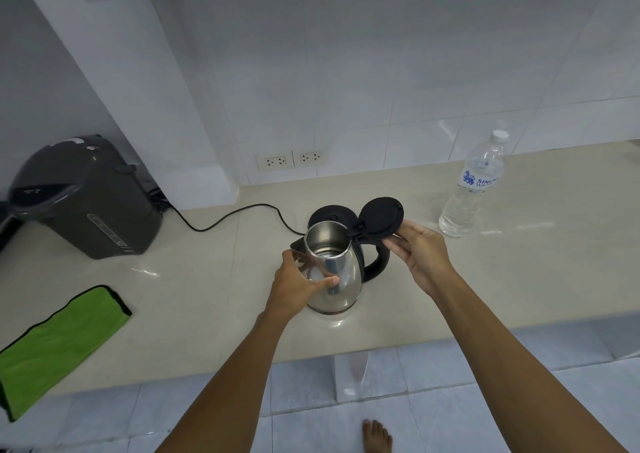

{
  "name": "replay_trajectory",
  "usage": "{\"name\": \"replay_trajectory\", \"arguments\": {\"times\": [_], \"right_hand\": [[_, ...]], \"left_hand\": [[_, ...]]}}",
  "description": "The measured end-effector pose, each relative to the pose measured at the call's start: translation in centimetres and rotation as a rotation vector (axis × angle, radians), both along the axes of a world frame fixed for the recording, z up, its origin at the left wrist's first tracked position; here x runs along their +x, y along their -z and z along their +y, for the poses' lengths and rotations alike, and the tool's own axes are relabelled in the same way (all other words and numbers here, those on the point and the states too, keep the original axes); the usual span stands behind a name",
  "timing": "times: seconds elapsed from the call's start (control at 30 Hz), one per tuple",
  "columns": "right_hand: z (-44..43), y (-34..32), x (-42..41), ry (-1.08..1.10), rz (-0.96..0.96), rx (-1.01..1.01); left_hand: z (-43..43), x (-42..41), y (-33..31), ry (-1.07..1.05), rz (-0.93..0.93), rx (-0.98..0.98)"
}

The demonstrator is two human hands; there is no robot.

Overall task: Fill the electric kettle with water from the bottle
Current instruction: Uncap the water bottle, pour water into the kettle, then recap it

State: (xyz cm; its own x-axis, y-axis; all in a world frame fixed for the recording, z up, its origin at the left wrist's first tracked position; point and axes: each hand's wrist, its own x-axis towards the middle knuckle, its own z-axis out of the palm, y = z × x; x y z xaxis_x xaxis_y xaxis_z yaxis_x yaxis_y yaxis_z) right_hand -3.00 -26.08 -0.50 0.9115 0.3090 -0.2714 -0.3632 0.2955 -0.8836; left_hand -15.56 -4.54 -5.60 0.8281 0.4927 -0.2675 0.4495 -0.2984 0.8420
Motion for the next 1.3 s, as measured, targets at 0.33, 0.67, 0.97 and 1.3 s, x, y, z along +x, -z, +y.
{"name": "replay_trajectory", "arguments": {"times": [0.33,0.67,0.97,1.3], "right_hand": [[-2.3,-1.9,-0.7,-0.007,-0.117,-0.228],[-6.8,-5.4,-2.7,-0.16,-0.729,-1.094],[-12.4,-9.0,-0.8,-0.196,-0.824,-1.446],[-17.1,-11.5,7.3,-0.165,-0.878,-1.521]], "left_hand": [[-0.4,-1.5,-2.6,-0.022,-0.006,0.225],[-4.5,-1.3,-7.8,0.151,-0.092,0.719],[-12.2,2.7,-10.6,0.282,-0.235,0.815],[-19.1,11.6,-9.5,0.353,-0.256,0.726]]}}
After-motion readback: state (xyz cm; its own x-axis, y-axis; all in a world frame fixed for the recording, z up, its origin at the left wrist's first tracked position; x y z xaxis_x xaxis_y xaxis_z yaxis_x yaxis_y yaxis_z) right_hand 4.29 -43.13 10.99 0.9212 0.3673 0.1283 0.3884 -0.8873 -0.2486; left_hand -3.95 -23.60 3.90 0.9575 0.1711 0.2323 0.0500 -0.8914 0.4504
